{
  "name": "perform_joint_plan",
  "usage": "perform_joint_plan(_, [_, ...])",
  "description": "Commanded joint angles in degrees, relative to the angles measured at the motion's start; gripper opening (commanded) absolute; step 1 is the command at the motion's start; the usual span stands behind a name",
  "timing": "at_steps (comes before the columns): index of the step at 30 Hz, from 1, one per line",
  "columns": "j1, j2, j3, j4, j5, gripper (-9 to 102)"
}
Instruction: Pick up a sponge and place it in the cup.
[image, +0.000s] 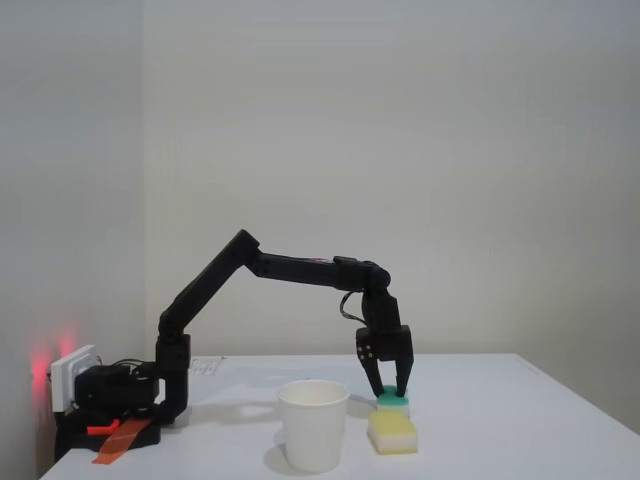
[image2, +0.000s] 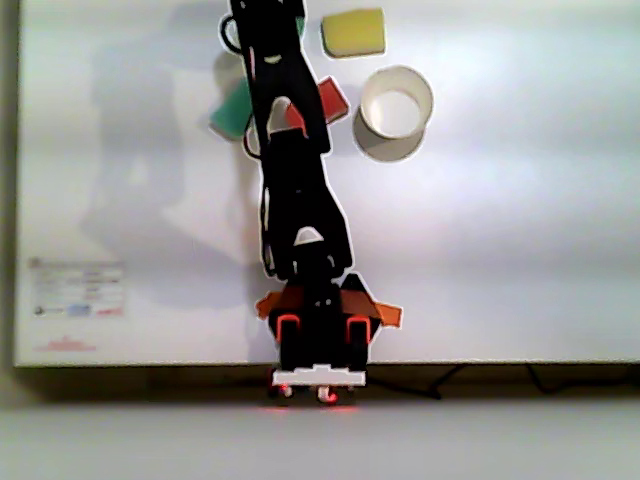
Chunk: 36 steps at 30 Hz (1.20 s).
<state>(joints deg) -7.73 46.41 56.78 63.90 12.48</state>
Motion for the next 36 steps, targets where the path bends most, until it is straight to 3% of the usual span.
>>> perform_joint_plan(1, [-0.53,3.16,-1.32,1.32,1.76,0])
perform_joint_plan(10, [0.79,23.12,-1.23,14.41,2.64,0])
perform_joint_plan(18, [8.53,42.45,2.99,21.01,-4.22,0])
perform_joint_plan(26, [21.01,62.23,27.69,14.41,-13.36,0])
perform_joint_plan(36, [29.62,81.3,59.41,0.97,-14.15,0])
